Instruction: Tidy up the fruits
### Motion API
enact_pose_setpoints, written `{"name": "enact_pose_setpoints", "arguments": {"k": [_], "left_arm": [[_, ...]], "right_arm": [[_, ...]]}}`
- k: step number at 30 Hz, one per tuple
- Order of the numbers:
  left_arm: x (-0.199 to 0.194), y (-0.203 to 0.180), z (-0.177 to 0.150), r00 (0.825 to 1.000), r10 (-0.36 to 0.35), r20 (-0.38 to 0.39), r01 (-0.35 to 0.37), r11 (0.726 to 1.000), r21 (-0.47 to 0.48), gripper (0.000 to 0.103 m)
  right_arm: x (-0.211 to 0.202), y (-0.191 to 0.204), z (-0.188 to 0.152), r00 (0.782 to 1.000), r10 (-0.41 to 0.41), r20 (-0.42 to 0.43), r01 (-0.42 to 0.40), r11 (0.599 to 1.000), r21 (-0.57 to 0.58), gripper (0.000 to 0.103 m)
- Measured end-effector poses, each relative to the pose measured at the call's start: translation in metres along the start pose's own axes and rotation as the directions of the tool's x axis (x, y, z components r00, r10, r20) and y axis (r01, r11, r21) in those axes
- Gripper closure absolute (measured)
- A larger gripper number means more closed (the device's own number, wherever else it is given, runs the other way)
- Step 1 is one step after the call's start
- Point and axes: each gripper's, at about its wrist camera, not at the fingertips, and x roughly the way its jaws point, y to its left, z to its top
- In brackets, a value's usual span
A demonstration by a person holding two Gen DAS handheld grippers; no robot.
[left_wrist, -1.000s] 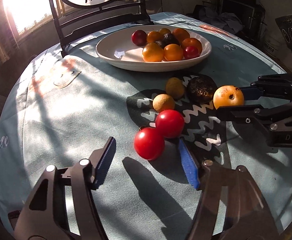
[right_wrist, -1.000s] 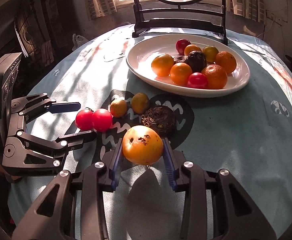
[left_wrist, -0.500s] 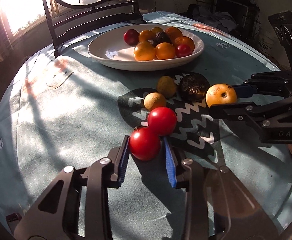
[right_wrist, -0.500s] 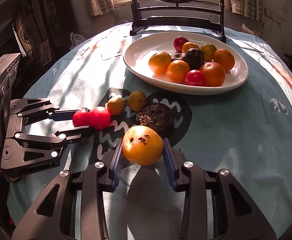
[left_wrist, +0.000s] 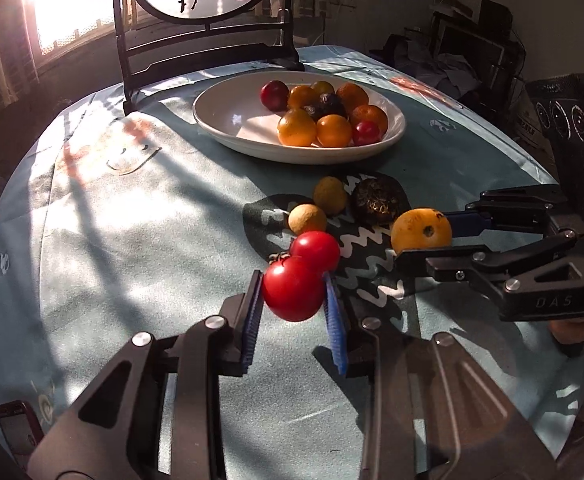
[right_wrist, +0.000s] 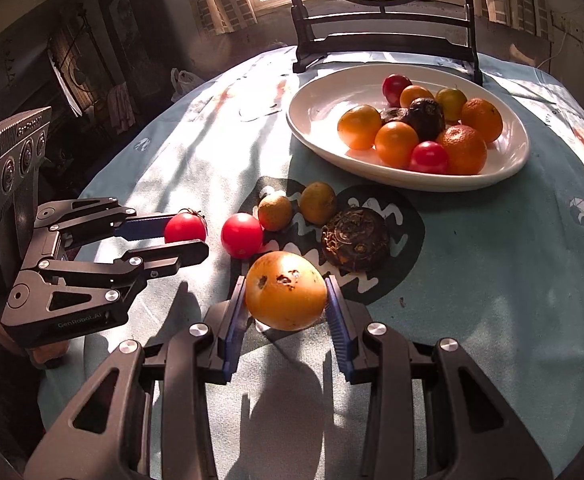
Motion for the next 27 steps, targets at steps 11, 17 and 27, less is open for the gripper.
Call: {"name": "enact_pose_setpoints", "arguments": {"k": [11, 17, 27], "left_arm": [[0.036, 0.004, 0.1, 0.991, 0.078, 0.106, -0.063, 0.988, -0.143, 0.073], [0.072, 0.015, 0.129, 0.987, 0.141, 0.081, -0.127, 0.978, -0.163, 0.072], [0.026, 0.032, 0.1, 0.955, 0.276, 0.108, -0.237, 0.929, -0.283, 0.002]], "right_arm": [[-0.011, -0.083, 0.065, 0.946, -0.198, 0.258, 0.132, 0.959, 0.25, 0.065], [0.008, -0.11, 0.086, 0.94, -0.223, 0.259, 0.155, 0.954, 0.257, 0.064], [-0.015, -0.077, 0.073, 0.935, -0.224, 0.274, 0.176, 0.966, 0.189, 0.044]]}}
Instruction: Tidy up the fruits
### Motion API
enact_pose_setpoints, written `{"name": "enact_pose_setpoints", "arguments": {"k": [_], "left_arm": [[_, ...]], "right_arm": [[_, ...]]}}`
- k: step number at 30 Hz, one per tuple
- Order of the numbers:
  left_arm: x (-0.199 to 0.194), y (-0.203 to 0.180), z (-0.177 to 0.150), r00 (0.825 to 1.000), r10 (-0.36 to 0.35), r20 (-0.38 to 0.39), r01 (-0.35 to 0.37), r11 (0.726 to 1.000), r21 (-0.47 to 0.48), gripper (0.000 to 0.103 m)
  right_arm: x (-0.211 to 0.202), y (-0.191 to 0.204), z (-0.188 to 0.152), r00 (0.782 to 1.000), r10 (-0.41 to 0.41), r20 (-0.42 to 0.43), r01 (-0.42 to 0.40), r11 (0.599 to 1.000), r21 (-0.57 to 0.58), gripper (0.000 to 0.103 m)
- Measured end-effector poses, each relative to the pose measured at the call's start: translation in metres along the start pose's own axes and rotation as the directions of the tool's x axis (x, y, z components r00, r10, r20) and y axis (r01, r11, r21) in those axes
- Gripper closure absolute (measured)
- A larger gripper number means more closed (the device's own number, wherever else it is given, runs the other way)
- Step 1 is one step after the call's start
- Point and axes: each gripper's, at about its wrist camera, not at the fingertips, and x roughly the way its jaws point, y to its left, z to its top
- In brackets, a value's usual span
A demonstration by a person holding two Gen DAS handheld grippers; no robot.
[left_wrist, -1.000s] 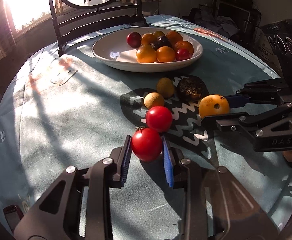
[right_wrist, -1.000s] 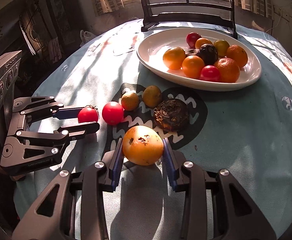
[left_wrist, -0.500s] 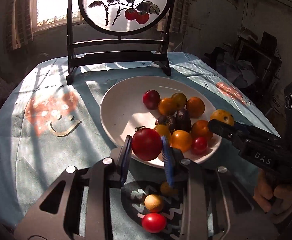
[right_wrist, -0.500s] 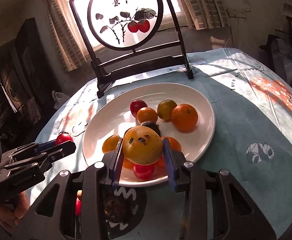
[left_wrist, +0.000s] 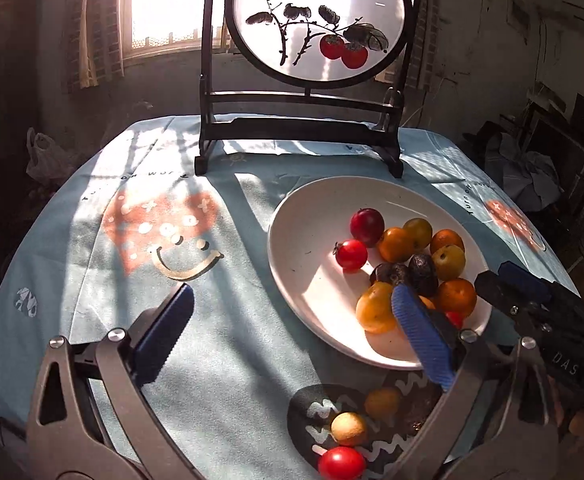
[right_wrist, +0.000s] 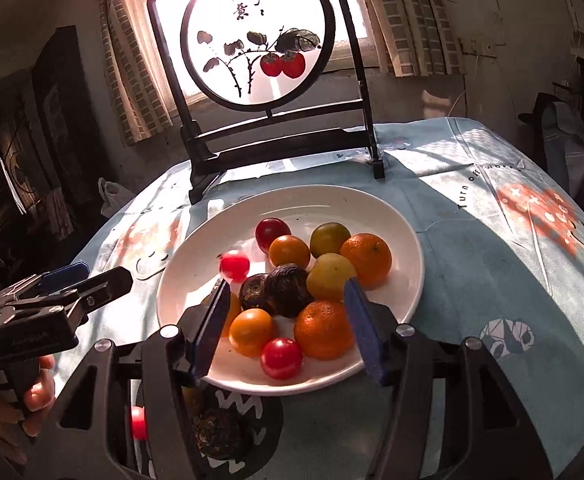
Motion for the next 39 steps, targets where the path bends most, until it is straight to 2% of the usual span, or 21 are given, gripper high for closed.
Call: {"name": "enact_pose_setpoints", "arguments": {"k": [3, 7, 10, 14, 17, 22, 27, 39], "left_arm": [[-0.006, 0.017, -0.018, 0.999, 0.041, -0.022, -0.042, 0.999, -0.029, 0.002], [-0.01, 0.034, -0.04, 0.997, 0.044, -0.058, -0.047, 0.997, -0.064, 0.002], [-0.013, 0.035, -0.048, 0.995, 0.066, -0.075, -0.07, 0.997, -0.043, 0.002], [-0.022, 0.031, -0.052, 0.994, 0.094, -0.051, -0.094, 0.996, 0.001, 0.002], [-0.024, 0.028, -0.054, 0.992, 0.118, -0.05, -0.116, 0.993, 0.032, 0.002], [-0.026, 0.029, -0.054, 0.993, 0.107, -0.056, -0.105, 0.994, 0.031, 0.002], [-0.026, 0.03, -0.054, 0.993, 0.106, -0.058, -0.104, 0.994, 0.032, 0.002], [-0.028, 0.034, -0.055, 0.993, 0.1, -0.063, -0.099, 0.995, 0.016, 0.002]], "right_arm": [[-0.011, 0.015, -0.016, 0.999, 0.031, -0.022, -0.031, 0.999, -0.038, 0.044], [-0.018, 0.035, -0.037, 0.996, 0.054, -0.068, -0.061, 0.993, -0.1, 0.044], [-0.018, 0.048, -0.05, 0.993, 0.042, -0.111, -0.06, 0.985, -0.159, 0.044], [-0.011, 0.057, -0.058, 0.991, 0.005, -0.131, -0.035, 0.972, -0.232, 0.044], [-0.002, 0.055, -0.061, 0.985, -0.005, -0.17, -0.035, 0.973, -0.226, 0.044], [0.005, 0.054, -0.064, 0.978, -0.001, -0.207, -0.047, 0.973, -0.227, 0.044], [0.017, 0.054, -0.069, 0.962, -0.006, -0.274, -0.061, 0.97, -0.235, 0.044], [0.023, 0.054, -0.072, 0.95, 0.02, -0.311, -0.093, 0.971, -0.222, 0.044]]}}
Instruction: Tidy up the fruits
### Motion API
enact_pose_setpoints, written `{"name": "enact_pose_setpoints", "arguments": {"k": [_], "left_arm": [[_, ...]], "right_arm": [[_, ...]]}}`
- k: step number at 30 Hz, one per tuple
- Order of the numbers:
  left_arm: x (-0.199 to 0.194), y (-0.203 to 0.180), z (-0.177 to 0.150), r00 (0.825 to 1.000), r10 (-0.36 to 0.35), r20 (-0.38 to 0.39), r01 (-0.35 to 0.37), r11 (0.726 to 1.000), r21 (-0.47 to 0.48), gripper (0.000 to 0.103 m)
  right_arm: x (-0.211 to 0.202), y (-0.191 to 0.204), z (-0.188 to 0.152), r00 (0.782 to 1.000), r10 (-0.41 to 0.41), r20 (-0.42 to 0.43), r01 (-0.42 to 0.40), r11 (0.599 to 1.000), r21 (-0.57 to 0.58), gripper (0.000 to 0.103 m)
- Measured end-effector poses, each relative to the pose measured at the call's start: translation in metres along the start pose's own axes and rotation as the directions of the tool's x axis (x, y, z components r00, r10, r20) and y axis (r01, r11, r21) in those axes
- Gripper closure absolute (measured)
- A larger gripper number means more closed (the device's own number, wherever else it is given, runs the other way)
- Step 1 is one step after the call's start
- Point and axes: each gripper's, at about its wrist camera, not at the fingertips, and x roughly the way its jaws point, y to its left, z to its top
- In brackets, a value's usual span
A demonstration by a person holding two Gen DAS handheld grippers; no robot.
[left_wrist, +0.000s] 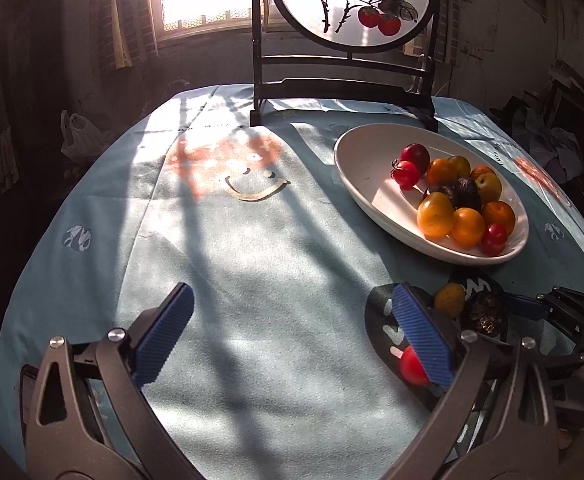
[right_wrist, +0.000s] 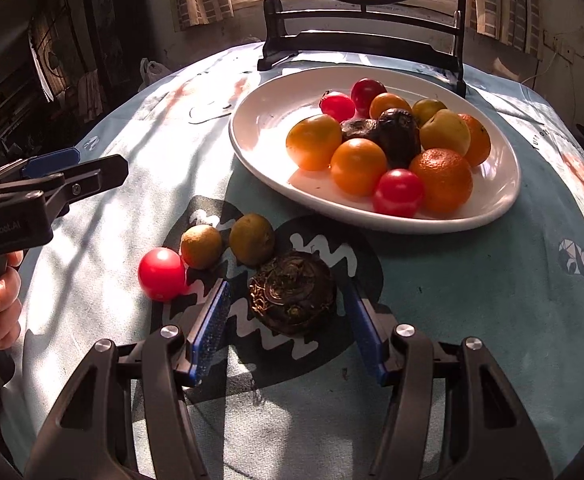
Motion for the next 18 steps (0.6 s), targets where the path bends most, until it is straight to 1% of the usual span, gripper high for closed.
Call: {"name": "enact_pose_setpoints", "arguments": {"k": [4, 7, 8, 12, 16, 18], "left_arm": [[-0.0001, 0.0002, 0.0, 1.0, 0.001, 0.0, -0.001, 1.0, 0.001, 0.002], [0.0001, 0.0005, -0.0003, 1.0, 0.002, -0.002, -0.002, 1.0, 0.002, 0.002], [0.0, 0.0009, -0.0004, 1.0, 0.003, -0.003, -0.003, 1.0, 0.002, 0.002], [0.0006, 0.0019, -0.0015, 1.0, 0.006, -0.004, -0.006, 1.0, 0.004, 0.002], [0.0012, 0.0025, -0.0017, 1.0, 0.01, -0.007, -0.01, 1.0, 0.008, 0.002], [0.0009, 0.0032, -0.0024, 1.0, 0.014, -0.011, -0.014, 1.0, 0.009, 0.002]], "right_arm": [[-0.0006, 0.0003, -0.0001, 1.0, -0.006, 0.003, 0.006, 1.0, -0.002, 0.044], [-0.001, 0.0002, -0.0003, 1.0, -0.015, 0.005, 0.015, 1.0, -0.001, 0.047], [-0.0015, 0.0002, -0.0003, 1.0, -0.019, 0.009, 0.019, 1.0, -0.001, 0.049], [-0.0012, 0.0026, -0.0006, 1.0, -0.03, 0.008, 0.03, 0.999, -0.016, 0.052], [0.0009, 0.0066, -0.0018, 0.997, -0.071, -0.006, 0.07, 0.996, -0.046, 0.059], [-0.0001, 0.0075, -0.0028, 0.997, -0.079, -0.005, 0.079, 0.995, -0.059, 0.059]]}}
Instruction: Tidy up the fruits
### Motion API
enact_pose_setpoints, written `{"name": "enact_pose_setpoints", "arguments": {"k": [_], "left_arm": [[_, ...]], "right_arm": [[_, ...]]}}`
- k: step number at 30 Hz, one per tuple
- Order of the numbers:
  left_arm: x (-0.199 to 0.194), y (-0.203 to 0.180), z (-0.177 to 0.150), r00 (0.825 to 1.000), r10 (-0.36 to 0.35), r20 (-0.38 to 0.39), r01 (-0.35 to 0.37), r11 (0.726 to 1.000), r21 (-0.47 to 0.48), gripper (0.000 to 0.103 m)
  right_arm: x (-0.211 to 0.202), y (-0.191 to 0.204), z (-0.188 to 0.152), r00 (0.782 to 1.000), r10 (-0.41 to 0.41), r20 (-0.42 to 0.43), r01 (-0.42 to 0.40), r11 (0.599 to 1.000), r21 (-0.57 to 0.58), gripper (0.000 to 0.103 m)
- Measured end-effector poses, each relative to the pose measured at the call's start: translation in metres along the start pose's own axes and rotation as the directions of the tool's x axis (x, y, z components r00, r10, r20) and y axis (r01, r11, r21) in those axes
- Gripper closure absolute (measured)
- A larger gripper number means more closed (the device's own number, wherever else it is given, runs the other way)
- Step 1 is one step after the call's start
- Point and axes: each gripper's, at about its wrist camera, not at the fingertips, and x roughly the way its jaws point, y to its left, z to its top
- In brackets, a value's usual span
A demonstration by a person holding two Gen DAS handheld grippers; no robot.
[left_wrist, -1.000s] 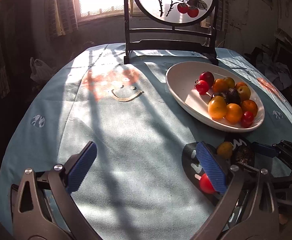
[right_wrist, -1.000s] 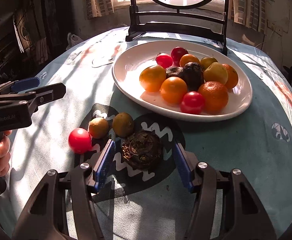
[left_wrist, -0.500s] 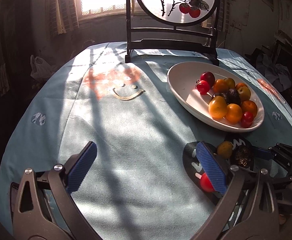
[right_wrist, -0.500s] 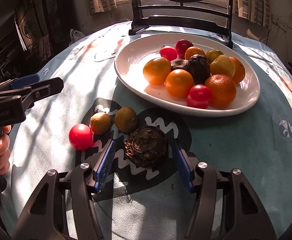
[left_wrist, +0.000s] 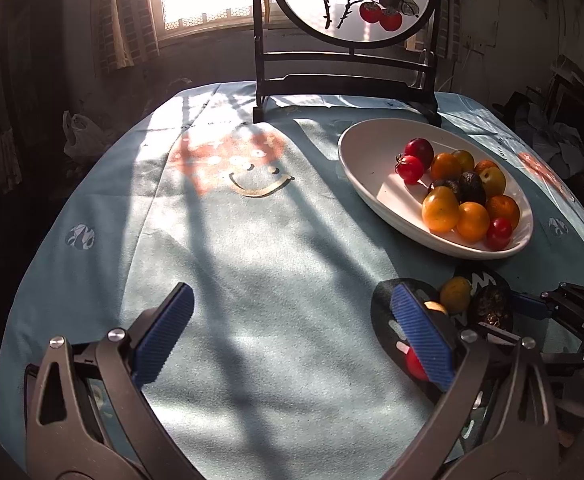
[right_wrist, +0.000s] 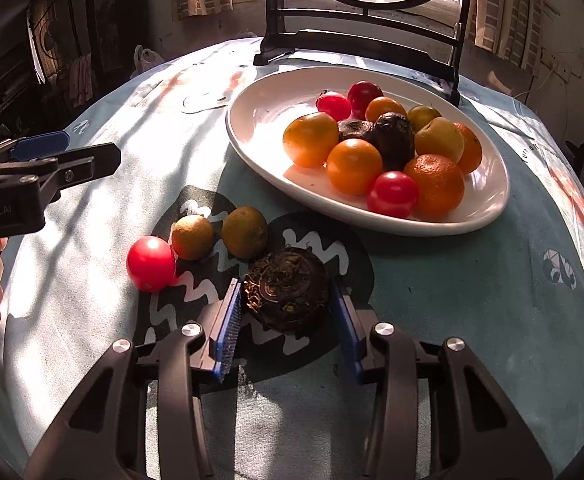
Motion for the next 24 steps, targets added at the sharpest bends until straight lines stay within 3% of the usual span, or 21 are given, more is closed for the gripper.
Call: {"name": "enact_pose_setpoints", "arguments": {"k": [4, 9, 15, 19, 22, 24], "left_arm": [[-0.001, 0.001, -0.001, 1.0, -0.013, -0.007, 0.013, 1.0, -0.005, 0.002], [-0.006, -0.01, -0.008, 0.996, -0.089, -0.016, 0.089, 0.996, 0.032, 0.002], [-0.006, -0.042, -0.023, 0.97, -0.226, -0.089, 0.237, 0.959, 0.156, 0.003], [-0.009, -0.057, -0.031, 0.965, -0.249, -0.087, 0.262, 0.939, 0.223, 0.004], [-0.008, -0.066, -0.036, 0.961, -0.258, -0.098, 0.275, 0.925, 0.262, 0.012], [-0.006, -0.07, -0.039, 0.96, -0.257, -0.108, 0.277, 0.918, 0.285, 0.024]], "right_arm": [[-0.008, -0.009, 0.0, 0.999, 0.026, 0.02, -0.027, 0.999, 0.043, 0.059], [-0.02, -0.023, 0.001, 0.998, 0.038, 0.054, -0.044, 0.993, 0.109, 0.059], [-0.013, -0.025, -0.001, 0.999, 0.042, 0.011, -0.043, 0.991, 0.124, 0.059], [-0.014, -0.025, -0.002, 0.999, 0.038, 0.011, -0.039, 0.991, 0.126, 0.059], [-0.013, -0.025, -0.003, 0.999, 0.041, -0.003, -0.04, 0.991, 0.127, 0.059], [-0.011, -0.026, -0.003, 0.999, 0.039, -0.01, -0.038, 0.991, 0.129, 0.059]]}}
